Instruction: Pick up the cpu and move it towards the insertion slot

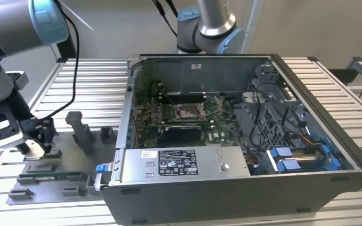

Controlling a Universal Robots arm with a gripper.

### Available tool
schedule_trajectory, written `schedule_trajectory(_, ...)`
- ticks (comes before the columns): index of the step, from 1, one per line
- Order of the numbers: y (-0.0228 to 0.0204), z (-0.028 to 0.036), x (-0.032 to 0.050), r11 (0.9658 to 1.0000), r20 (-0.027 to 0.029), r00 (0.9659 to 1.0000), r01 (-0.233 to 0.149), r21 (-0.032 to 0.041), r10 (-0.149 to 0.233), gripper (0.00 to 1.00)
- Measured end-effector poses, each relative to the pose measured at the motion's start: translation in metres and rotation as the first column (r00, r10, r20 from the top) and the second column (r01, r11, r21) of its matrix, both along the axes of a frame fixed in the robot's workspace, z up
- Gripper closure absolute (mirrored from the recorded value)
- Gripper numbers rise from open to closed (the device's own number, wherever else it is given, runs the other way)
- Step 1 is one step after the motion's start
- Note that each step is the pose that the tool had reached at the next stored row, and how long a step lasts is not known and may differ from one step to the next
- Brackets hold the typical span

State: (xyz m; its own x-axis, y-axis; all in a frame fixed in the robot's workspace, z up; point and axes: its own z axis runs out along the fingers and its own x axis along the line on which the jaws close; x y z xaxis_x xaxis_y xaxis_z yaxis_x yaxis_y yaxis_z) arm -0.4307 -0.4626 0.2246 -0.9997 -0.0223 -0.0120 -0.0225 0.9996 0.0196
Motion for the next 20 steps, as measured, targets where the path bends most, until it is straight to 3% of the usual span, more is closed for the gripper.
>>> schedule_trajectory(6,0.0000,0.0207,0.0000,1.0000,-0.0002,1.0000,0.000,-0.0001,0.000,1.00)
schedule_trajectory(20,0.0000,0.0836,0.0000,1.0000,-0.0038,1.0000,0.000,0.0000,0.000,1.00)
